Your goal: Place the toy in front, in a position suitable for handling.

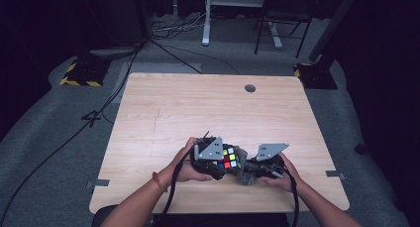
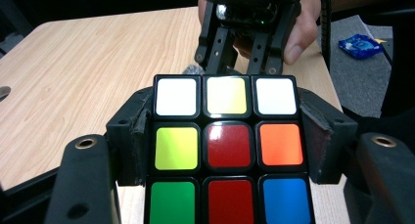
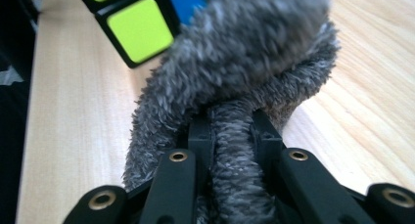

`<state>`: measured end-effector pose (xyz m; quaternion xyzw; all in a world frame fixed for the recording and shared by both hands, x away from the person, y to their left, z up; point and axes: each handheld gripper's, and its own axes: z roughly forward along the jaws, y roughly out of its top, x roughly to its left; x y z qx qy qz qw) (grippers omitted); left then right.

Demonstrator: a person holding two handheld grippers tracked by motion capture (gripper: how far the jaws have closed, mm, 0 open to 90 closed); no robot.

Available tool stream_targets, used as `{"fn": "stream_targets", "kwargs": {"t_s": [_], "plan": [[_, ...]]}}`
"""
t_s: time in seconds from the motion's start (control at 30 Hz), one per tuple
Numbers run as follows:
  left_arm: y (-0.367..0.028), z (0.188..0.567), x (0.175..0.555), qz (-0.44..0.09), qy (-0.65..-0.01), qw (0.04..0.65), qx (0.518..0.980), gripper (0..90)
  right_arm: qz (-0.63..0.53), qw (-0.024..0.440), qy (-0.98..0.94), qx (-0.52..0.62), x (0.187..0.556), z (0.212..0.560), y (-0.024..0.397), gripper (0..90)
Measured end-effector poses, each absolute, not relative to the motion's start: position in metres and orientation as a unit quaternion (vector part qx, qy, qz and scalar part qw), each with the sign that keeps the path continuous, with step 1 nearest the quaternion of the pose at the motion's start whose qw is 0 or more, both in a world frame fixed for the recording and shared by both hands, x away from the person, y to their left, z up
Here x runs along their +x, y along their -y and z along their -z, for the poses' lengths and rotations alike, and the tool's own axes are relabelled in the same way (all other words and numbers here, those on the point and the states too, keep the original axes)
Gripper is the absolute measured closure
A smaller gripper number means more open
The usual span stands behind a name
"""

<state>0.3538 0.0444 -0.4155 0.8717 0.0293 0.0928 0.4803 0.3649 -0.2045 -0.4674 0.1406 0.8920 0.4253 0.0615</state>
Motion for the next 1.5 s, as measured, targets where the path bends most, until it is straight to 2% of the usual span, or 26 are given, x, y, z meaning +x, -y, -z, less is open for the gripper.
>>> {"fn": "stream_targets", "kwargs": {"t_s": [0.27,0.43,0.63,0.77,1.03,1.27,1.5], "plan": [[-0.046,0.424,0.362,-0.055,-0.036,0.472,0.879,32.2,-0.489,0.021,-0.86,0.145,0.361,0.461,0.214,76.7],[-0.045,0.428,0.365,-0.058,-0.042,0.449,0.891,32.2,-0.503,0.035,-0.851,0.147,0.359,0.455,0.217,76.7],[-0.038,0.433,0.361,-0.092,-0.034,0.412,0.906,32.9,-0.509,0.055,-0.847,0.143,0.357,0.448,0.219,76.7],[-0.04,0.431,0.363,-0.081,-0.043,0.433,0.897,33.1,-0.495,0.075,-0.855,0.138,0.356,0.447,0.218,76.7],[-0.045,0.425,0.363,-0.073,-0.044,0.452,0.888,33.3,-0.419,0.069,-0.896,0.129,0.359,0.463,0.206,76.6],[-0.04,0.437,0.364,-0.085,-0.043,0.418,0.903,33.2,-0.458,0.092,-0.874,0.135,0.354,0.449,0.211,76.6],[-0.038,0.441,0.366,-0.077,-0.042,0.415,0.906,33.3,-0.49,0.097,-0.856,0.131,0.354,0.439,0.217,76.6]]}}
